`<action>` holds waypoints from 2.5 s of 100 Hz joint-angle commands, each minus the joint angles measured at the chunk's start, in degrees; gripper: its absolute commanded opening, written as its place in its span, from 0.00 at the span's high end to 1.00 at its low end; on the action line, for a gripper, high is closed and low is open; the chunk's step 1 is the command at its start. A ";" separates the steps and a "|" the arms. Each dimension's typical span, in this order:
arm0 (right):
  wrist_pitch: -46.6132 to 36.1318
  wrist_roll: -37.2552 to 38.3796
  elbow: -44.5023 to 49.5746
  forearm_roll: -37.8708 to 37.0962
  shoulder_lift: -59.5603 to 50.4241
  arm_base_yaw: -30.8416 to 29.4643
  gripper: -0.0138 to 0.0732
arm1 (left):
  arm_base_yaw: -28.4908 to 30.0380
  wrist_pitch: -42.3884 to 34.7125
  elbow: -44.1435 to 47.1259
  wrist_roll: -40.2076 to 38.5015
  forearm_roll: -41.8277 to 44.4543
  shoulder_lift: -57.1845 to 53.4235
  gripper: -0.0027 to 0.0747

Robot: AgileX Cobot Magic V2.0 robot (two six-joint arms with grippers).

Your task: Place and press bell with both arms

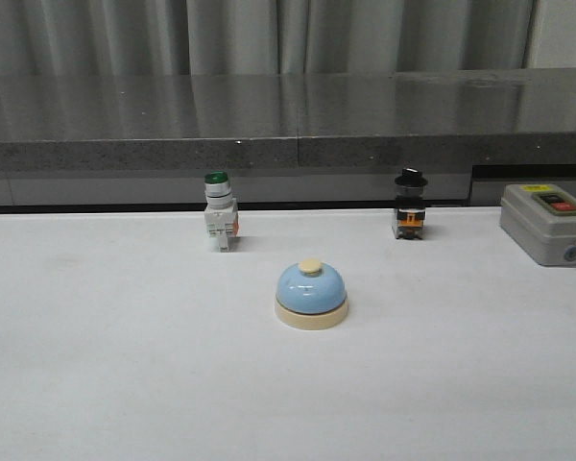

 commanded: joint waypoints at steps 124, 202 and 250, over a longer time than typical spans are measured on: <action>41.32 -0.08 -49.31 1.89 34.53 -0.44 0.91 | 0.13 -4.68 2.51 -0.88 -0.10 -1.68 0.99; 37.50 -1.68 -59.37 7.19 72.15 14.05 0.91 | 0.13 -4.68 2.51 -0.88 -0.10 -1.68 0.99; 36.27 -1.68 -75.12 7.19 94.42 25.39 0.91 | 0.13 -4.68 2.51 -0.88 -0.10 -1.68 0.99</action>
